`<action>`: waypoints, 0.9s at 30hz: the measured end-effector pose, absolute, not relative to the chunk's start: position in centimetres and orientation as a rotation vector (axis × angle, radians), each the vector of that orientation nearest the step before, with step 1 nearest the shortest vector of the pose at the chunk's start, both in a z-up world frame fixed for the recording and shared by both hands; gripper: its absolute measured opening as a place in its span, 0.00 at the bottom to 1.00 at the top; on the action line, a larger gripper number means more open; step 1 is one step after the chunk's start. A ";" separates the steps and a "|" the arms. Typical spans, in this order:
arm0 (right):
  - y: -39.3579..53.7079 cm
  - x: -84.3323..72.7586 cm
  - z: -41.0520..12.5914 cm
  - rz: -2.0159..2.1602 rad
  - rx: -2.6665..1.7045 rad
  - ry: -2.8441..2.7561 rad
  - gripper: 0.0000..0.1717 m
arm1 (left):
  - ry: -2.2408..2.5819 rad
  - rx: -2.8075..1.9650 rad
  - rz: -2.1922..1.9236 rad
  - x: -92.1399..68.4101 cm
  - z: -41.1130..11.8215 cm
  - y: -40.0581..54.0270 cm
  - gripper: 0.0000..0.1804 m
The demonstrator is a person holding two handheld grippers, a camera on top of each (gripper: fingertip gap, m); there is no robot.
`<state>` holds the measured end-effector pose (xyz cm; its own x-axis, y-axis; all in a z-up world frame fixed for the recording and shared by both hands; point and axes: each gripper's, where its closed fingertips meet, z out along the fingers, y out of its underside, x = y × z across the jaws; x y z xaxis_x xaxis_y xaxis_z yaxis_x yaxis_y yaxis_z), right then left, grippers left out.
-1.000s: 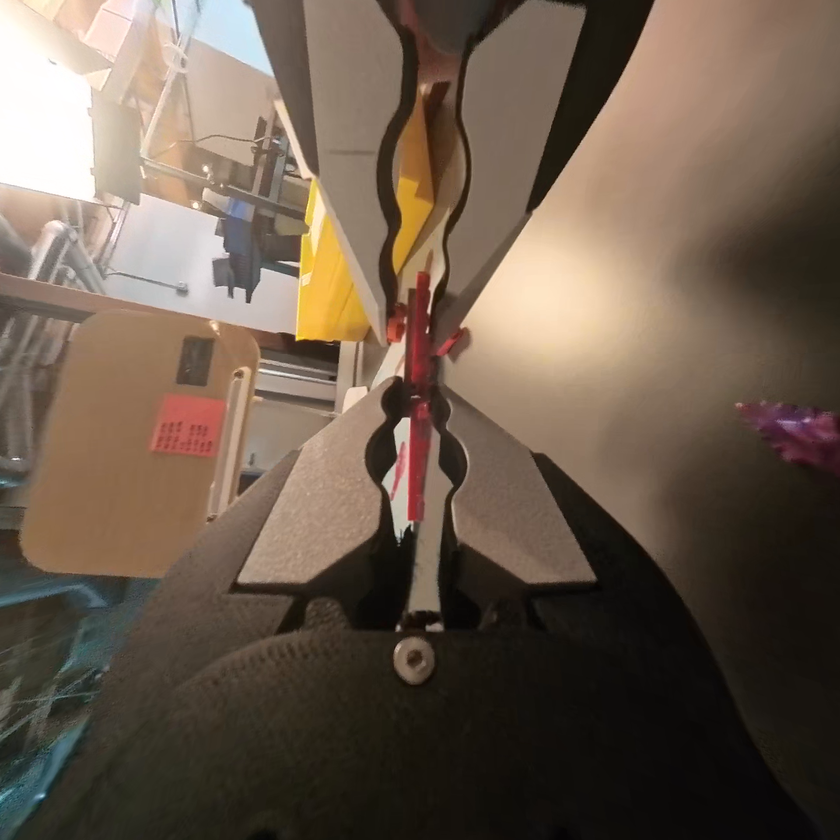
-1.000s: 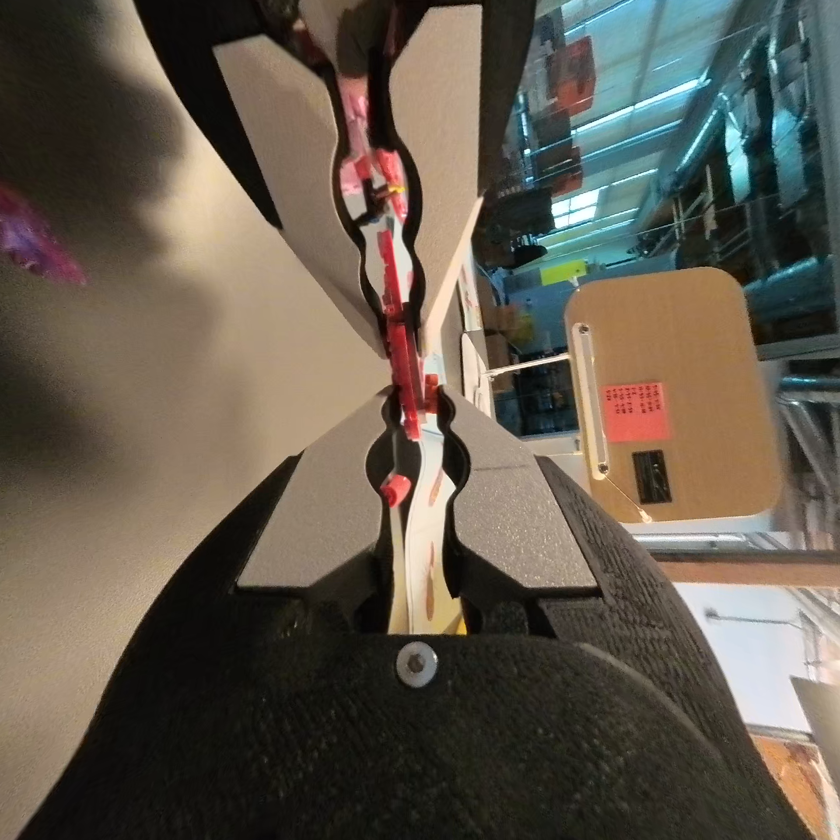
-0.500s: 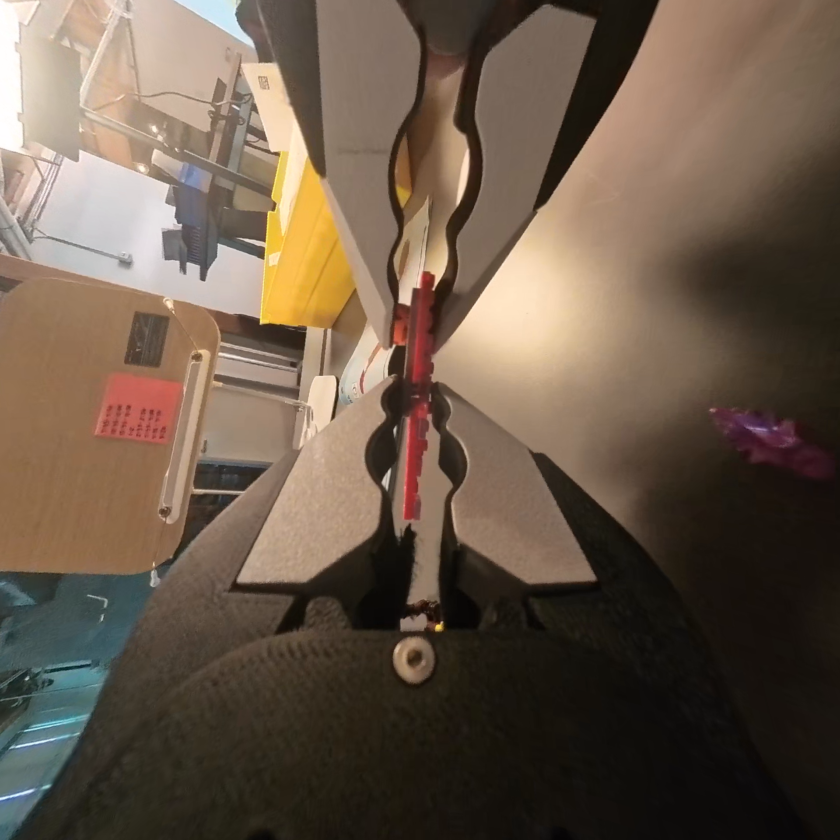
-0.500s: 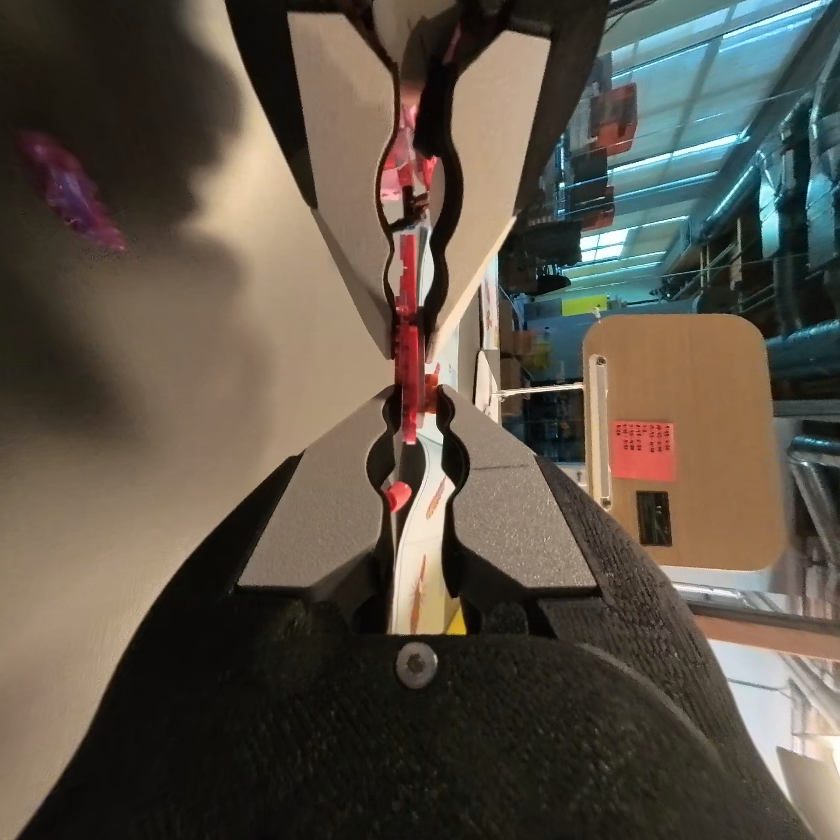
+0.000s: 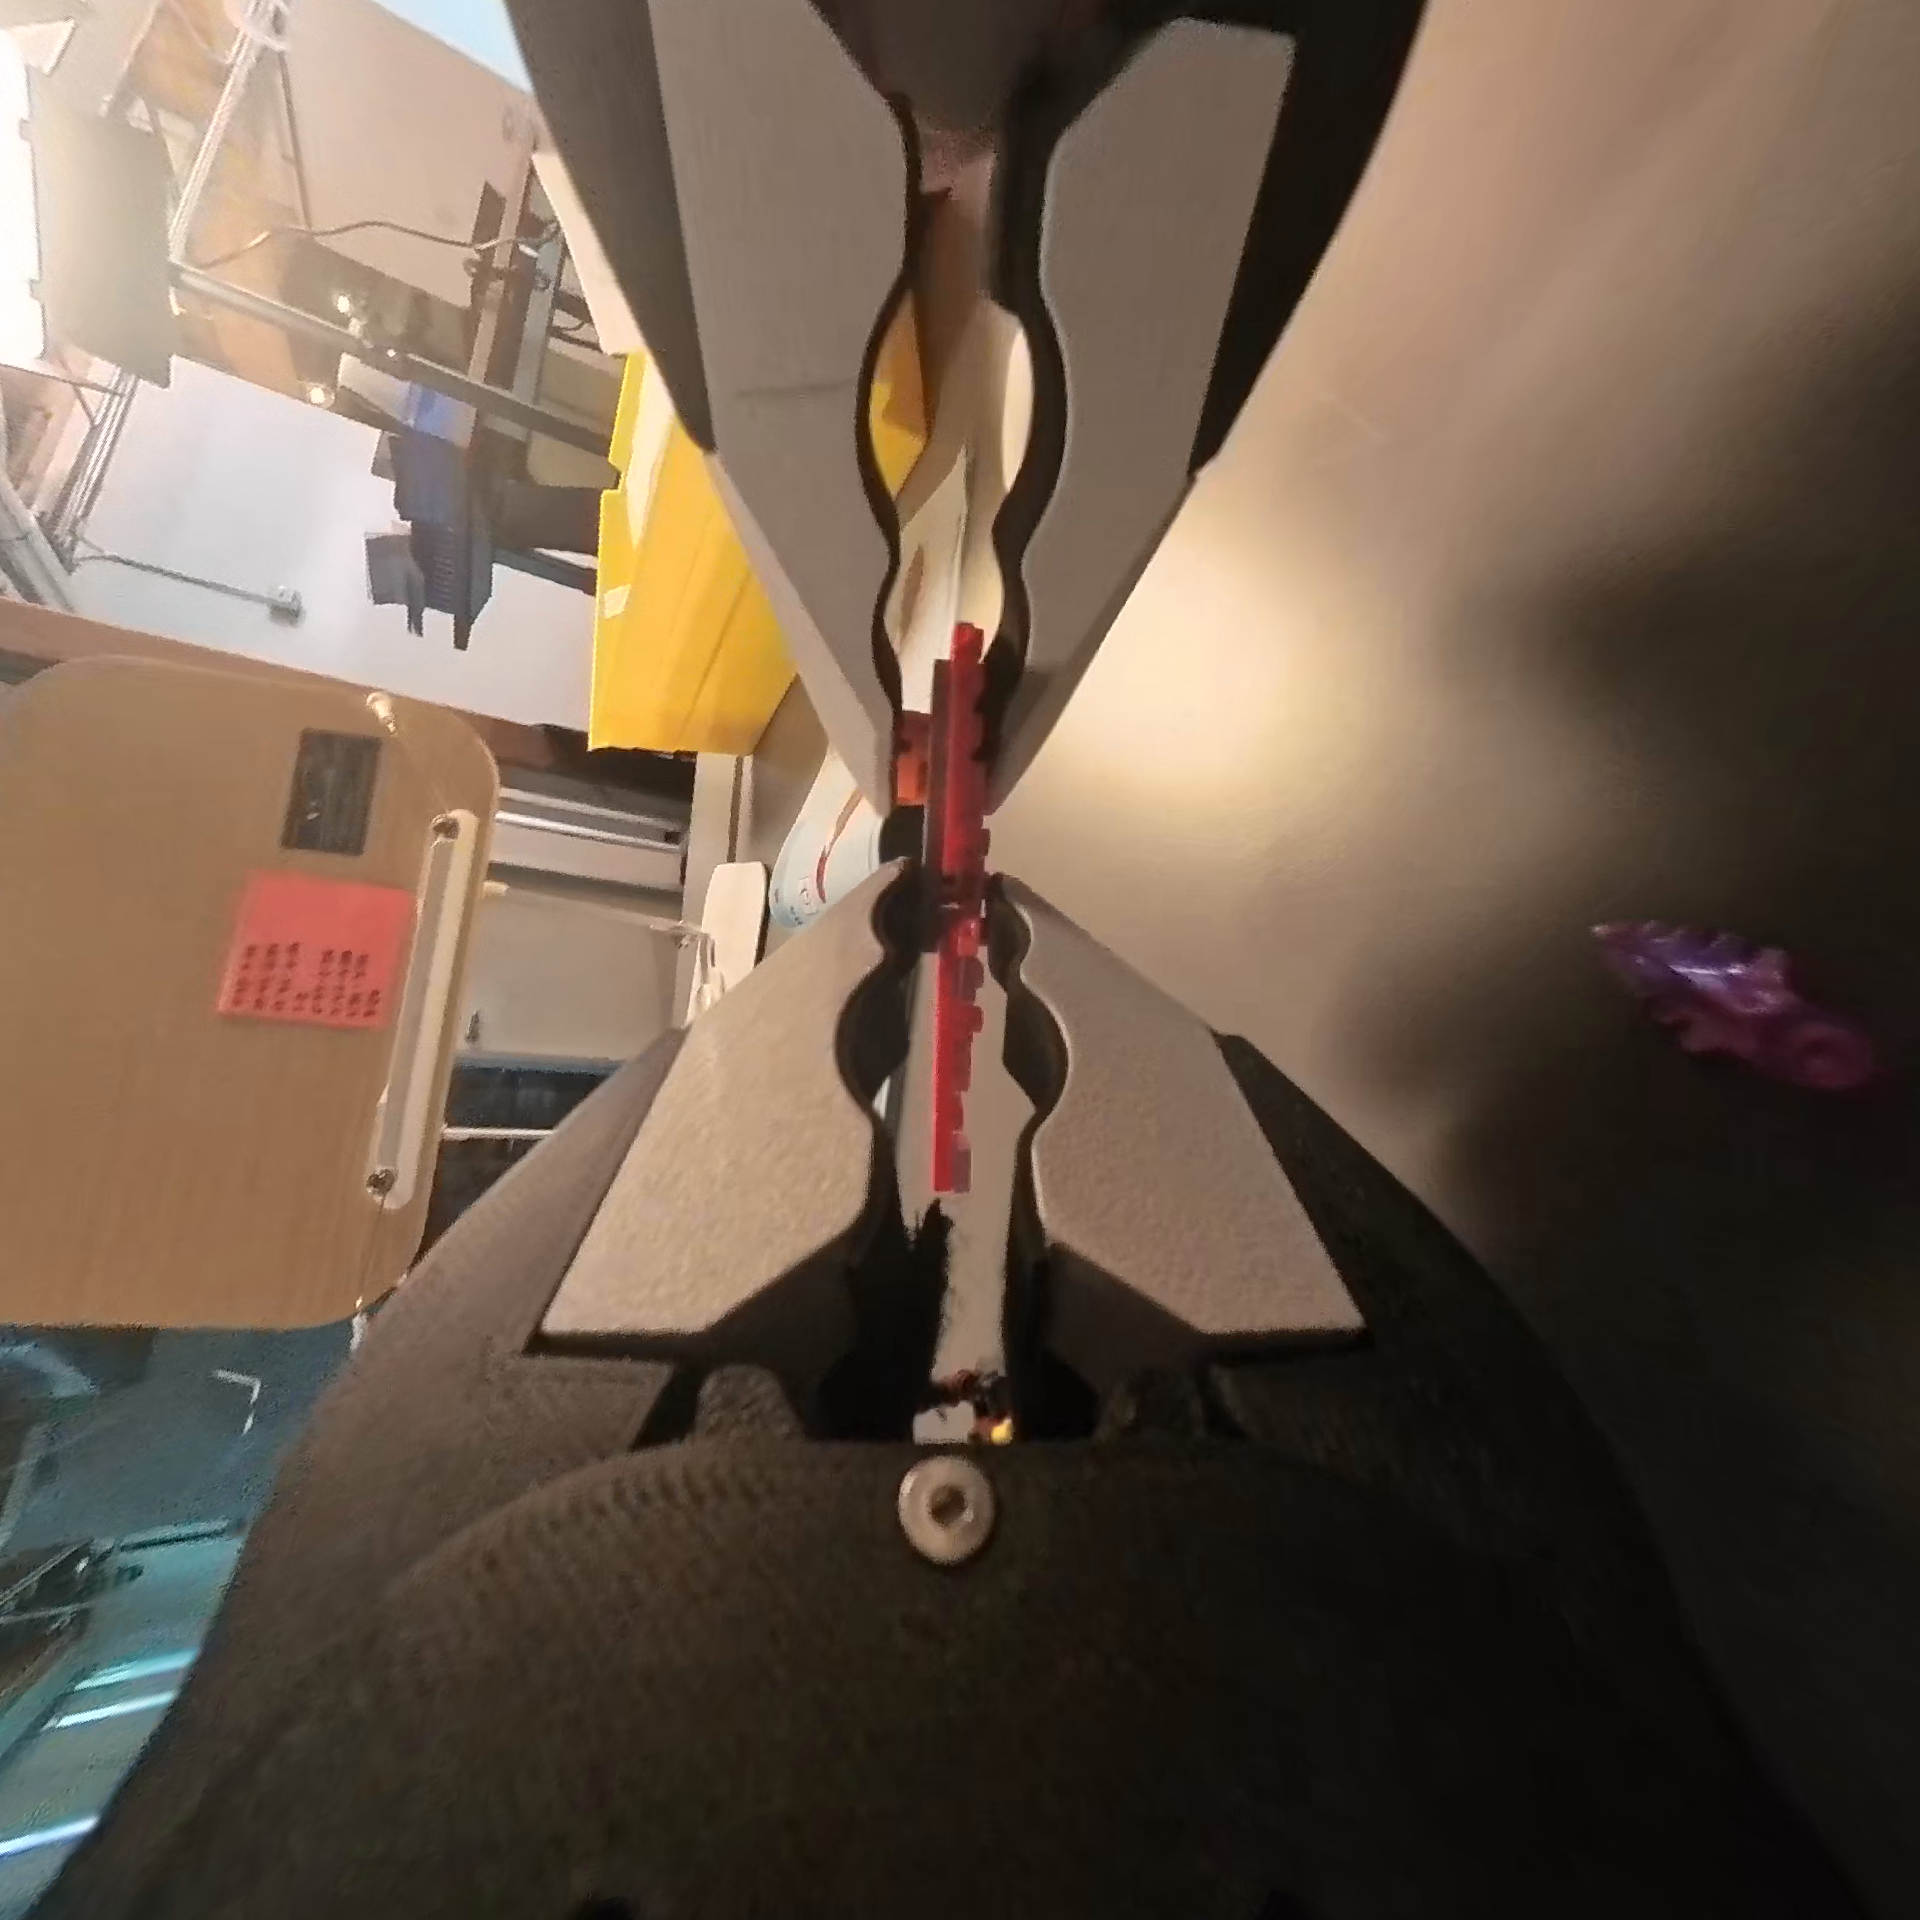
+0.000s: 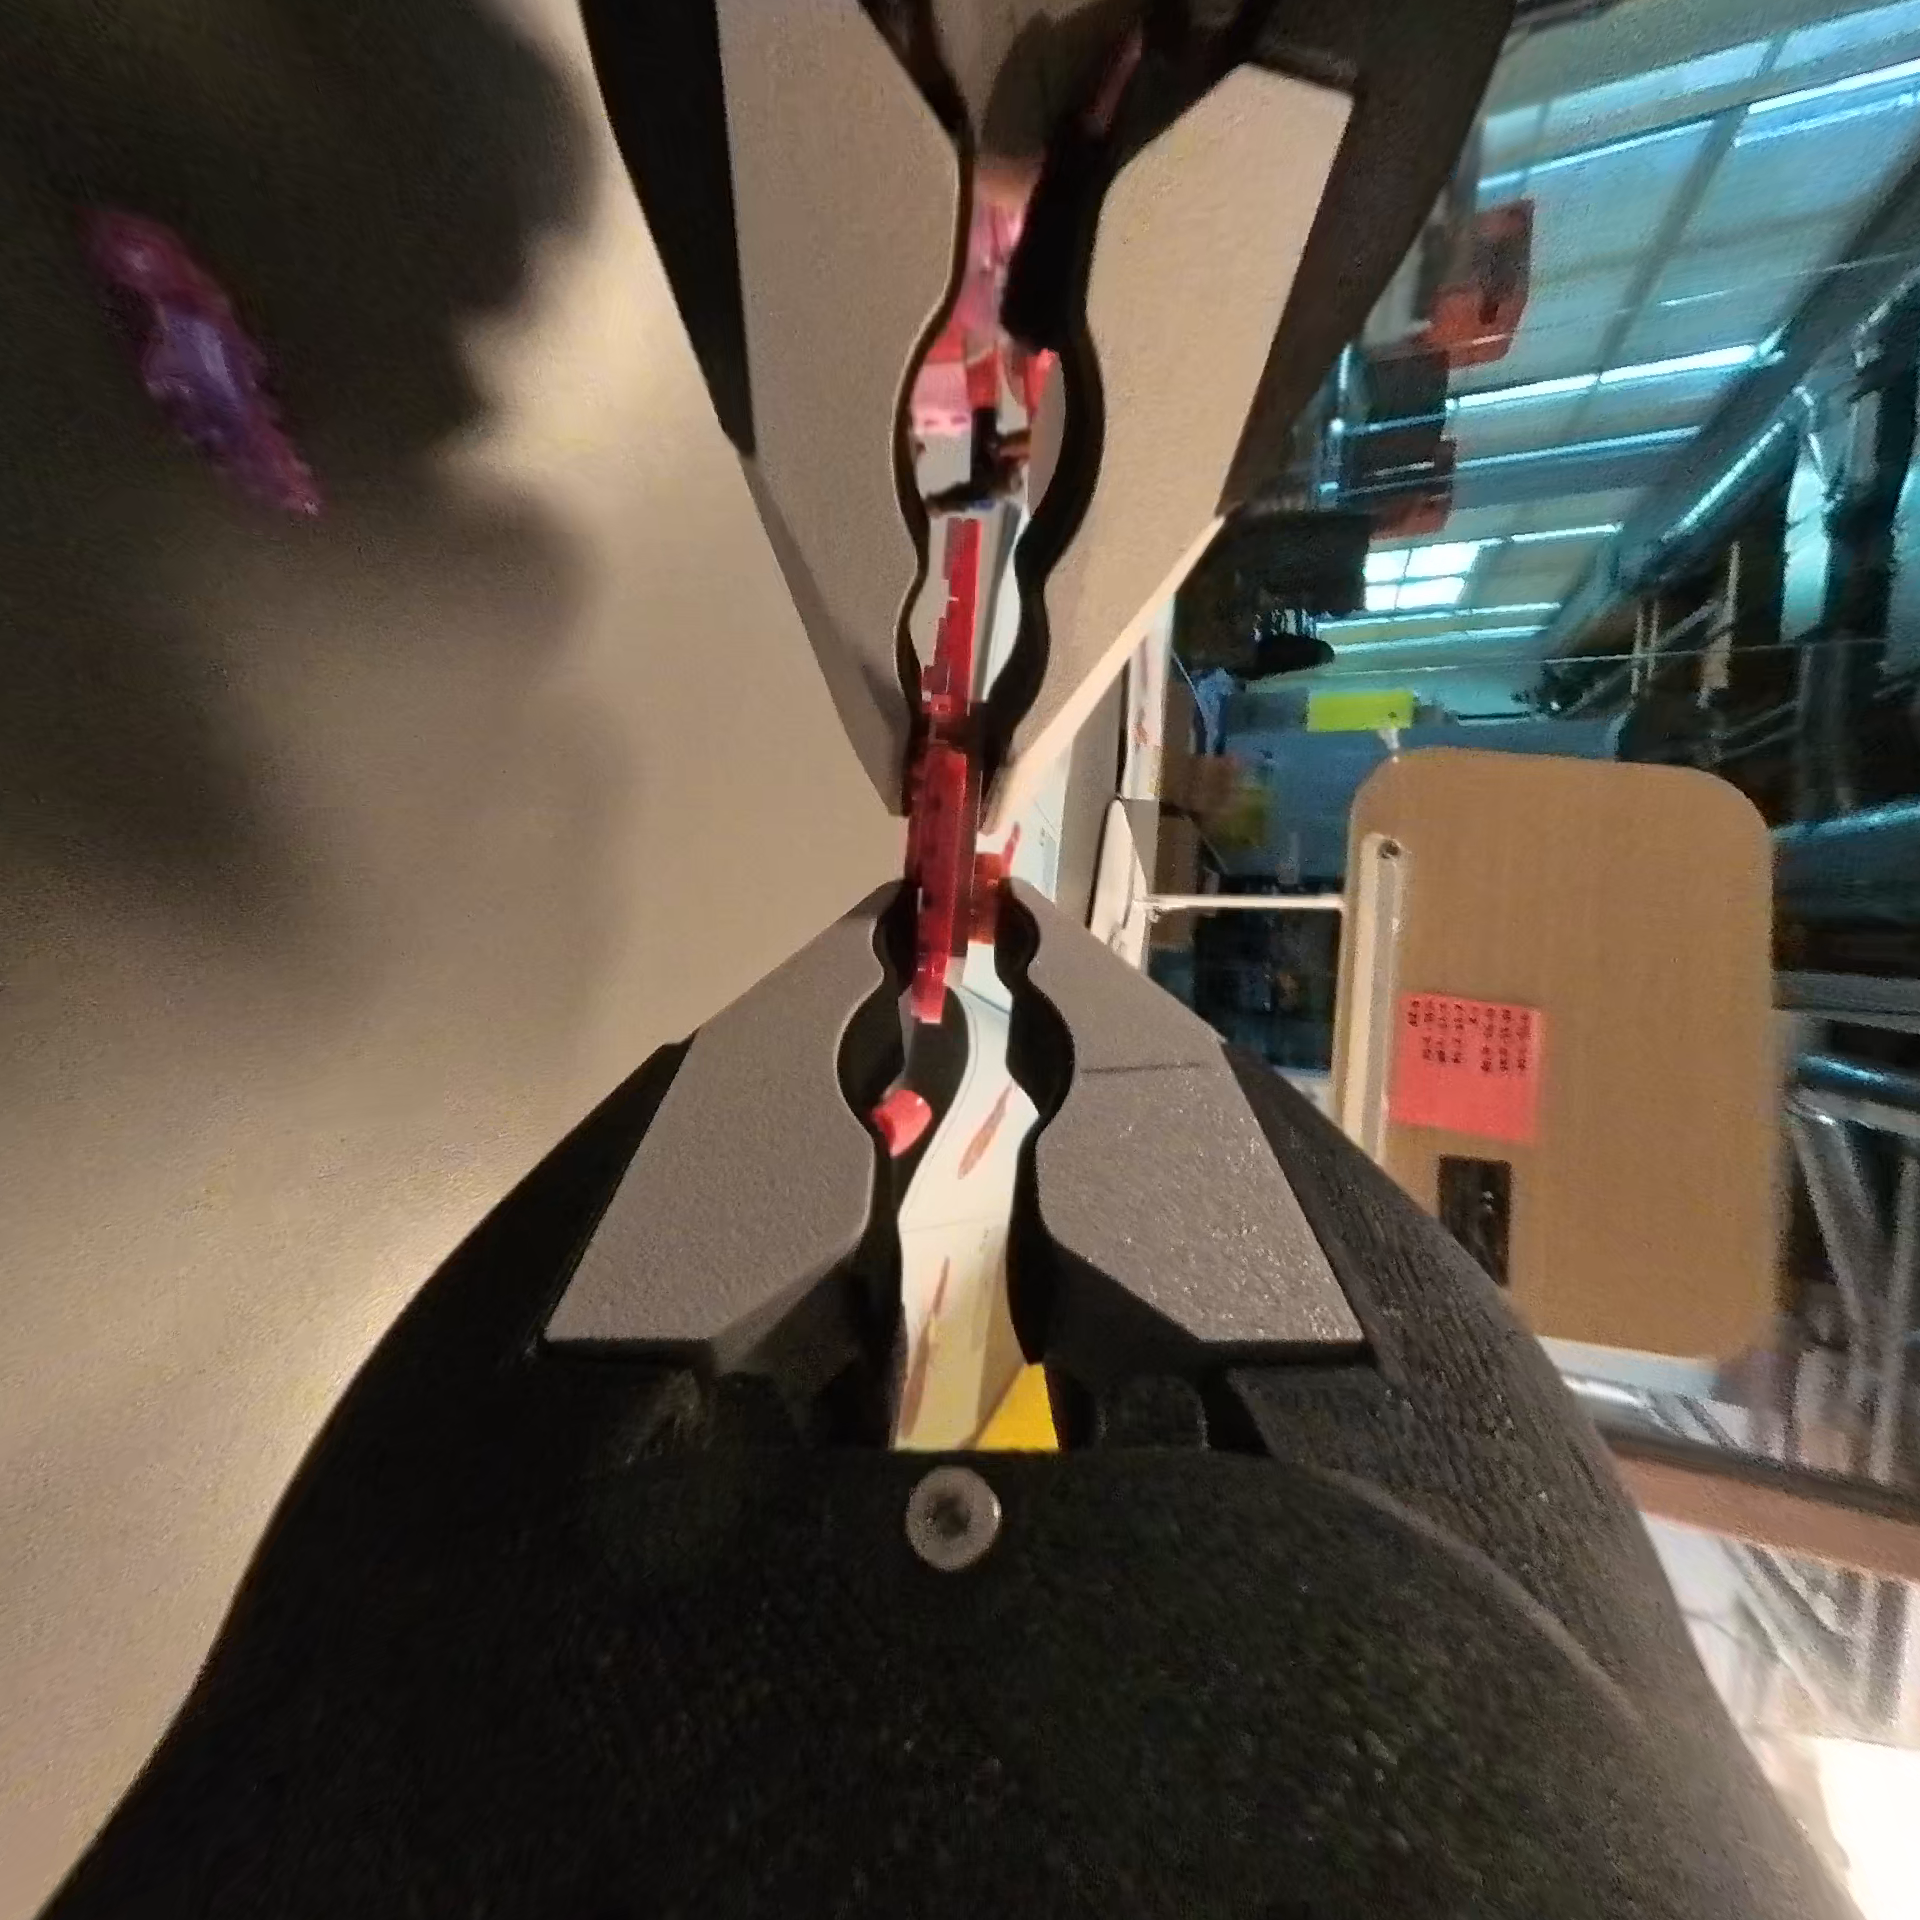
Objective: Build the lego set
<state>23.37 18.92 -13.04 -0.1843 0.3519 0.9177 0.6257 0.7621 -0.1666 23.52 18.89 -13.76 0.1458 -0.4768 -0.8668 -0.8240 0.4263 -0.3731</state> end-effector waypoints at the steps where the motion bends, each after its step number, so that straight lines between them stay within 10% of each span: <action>1: 18.8 23.4 -13.1 -0.256 -0.771 -1.809 0.07 | 1.503 -1.208 0.347 23.6 -13.8 18.7 0.06; 27: 16.0 22.8 -10.4 -0.104 -0.571 -1.775 0.10 | 1.467 -1.101 0.051 24.3 -11.3 16.5 0.05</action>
<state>22.84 15.98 -10.41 -0.1715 0.3219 0.9311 0.4288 0.8753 -0.2236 24.29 16.52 -11.35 0.1926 -0.5781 -0.7929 -0.6319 0.5452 -0.5510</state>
